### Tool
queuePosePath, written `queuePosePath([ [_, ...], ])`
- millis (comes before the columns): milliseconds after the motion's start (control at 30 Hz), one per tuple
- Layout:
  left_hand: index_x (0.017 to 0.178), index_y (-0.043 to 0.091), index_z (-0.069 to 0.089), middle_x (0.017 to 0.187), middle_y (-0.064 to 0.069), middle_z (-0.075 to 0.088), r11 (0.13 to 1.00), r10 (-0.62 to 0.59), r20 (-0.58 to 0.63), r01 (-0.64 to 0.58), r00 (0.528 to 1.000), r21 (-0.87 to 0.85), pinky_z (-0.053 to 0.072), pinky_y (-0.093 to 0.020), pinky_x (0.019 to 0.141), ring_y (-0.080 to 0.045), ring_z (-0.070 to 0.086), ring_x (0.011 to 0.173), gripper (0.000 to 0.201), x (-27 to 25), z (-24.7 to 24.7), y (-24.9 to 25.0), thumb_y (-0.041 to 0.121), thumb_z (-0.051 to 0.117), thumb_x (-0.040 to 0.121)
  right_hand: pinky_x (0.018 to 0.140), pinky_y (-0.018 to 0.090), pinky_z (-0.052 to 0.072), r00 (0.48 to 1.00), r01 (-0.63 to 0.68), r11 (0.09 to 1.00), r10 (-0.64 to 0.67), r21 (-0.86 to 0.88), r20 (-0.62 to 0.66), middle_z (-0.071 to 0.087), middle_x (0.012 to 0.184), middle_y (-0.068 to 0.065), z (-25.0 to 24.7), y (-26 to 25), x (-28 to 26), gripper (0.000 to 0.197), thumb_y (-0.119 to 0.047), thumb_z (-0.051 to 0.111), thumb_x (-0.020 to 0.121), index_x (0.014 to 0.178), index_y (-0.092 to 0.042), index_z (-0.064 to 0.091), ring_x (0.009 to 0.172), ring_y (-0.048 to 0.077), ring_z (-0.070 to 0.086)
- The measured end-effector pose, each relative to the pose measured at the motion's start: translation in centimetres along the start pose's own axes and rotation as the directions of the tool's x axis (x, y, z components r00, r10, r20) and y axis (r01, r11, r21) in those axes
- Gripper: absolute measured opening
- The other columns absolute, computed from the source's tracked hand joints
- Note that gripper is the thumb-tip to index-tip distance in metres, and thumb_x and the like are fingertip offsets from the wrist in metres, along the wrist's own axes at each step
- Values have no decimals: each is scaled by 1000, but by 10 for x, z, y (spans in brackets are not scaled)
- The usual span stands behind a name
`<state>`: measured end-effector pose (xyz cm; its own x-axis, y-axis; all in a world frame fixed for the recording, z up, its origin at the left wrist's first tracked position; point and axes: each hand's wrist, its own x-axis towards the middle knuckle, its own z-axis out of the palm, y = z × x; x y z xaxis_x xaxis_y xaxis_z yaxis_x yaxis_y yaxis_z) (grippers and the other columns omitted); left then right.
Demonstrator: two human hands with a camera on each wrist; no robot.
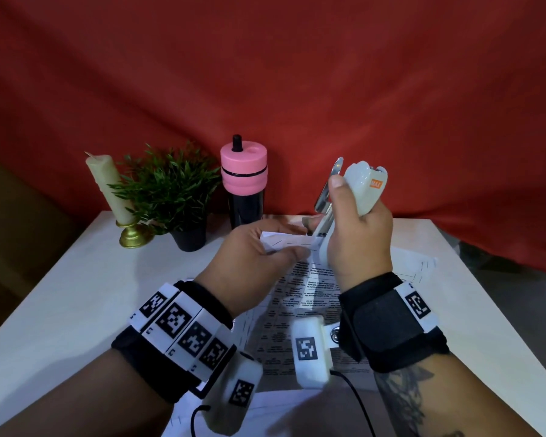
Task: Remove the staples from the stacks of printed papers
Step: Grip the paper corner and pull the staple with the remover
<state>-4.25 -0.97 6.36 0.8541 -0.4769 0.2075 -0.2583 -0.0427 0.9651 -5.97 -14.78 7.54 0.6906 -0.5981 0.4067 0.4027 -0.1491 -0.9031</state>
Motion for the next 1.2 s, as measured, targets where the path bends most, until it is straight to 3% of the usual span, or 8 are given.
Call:
queuePosePath([
  [100, 75, 11, 66, 58, 2, 59, 1000, 10, 20, -10, 1000, -3, 41, -15, 52, -4, 49, 53, 13, -1, 3, 1, 4, 70, 84, 58, 38, 47, 1000, 25, 999, -24, -31, 19, 49, 52, -11, -3, -1, 3, 36, -50, 64, 75, 58, -21, 51, 56, 15, 54],
  [233, 72, 21, 63, 53, 17, 59, 998, 21, 52, -24, 998, 57, 41, -13, 52, 2, 50, 49, 23, -1, 4, 0, 3, 70, 84, 58, 31, 50, 999, 29, 998, -28, -53, 14, 52, 50, -13, -6, 5, 6, 37, -42, 67, 81, 57, -19, 52, 55, 12, 56],
  [367, 86, 21, 74, 69, 17, 68, 972, 107, 97, -125, 989, 198, 45, -8, 63, 7, 61, 64, 31, 3, -4, -1, -8, 63, 85, 58, 26, 47, 1000, -4, 1000, 4, 27, 21, 57, 55, -12, -15, 12, 1, 28, -32, 65, 90, 65, -22, 57, 59, 9, 59],
  [467, 84, 20, 79, 88, 10, 74, 969, 200, 47, -205, 979, 137, 53, -19, 79, -5, 69, 85, 23, 5, -16, -9, 1, 67, 82, 51, 12, 42, 999, 31, 999, -30, 31, -27, 55, 47, -16, -31, 13, -1, 30, -18, 58, 96, 66, -20, 55, 49, -4, 53],
  [600, 88, 23, 78, 105, 3, 72, 947, 314, 10, -314, 949, 65, 53, -28, 88, -13, 67, 102, 24, 3, -23, -13, 10, 78, 68, 53, 8, 40, 984, 165, 986, -165, 2, -63, 59, 52, -20, -42, 6, -5, 23, -39, 60, 84, 68, -25, 52, 52, -8, 55],
  [833, 90, 3, 74, 110, -2, 67, 899, 429, 29, -430, 903, 87, 51, -20, 92, -7, 66, 105, 24, 3, -20, -10, -2, 75, 66, 60, 15, 45, 965, 249, 968, -249, -7, -84, 61, 62, -21, -43, 6, -3, 17, -48, 56, 79, 70, -35, 62, 61, -5, 57],
  [1000, 94, 12, 76, 106, 4, 73, 917, 378, 17, -377, 926, 132, 52, -24, 91, -9, 69, 101, 18, -2, -20, 0, 4, 72, 78, 60, 18, 48, 971, 224, 975, -224, -10, -84, 62, 62, -15, -40, 2, -3, 23, -51, 57, 79, 69, -30, 60, 62, 0, 59],
  [1200, 92, 26, 72, 89, 18, 74, 960, 267, -90, -257, 960, 108, 50, -8, 69, 0, 69, 81, 21, -2, -14, 27, 6, 67, 87, 74, 50, 57, 994, 90, 994, -87, 57, -63, 70, 82, 20, -21, -27, 5, 39, -59, 58, 76, 79, -20, 64, 80, 35, 69],
])
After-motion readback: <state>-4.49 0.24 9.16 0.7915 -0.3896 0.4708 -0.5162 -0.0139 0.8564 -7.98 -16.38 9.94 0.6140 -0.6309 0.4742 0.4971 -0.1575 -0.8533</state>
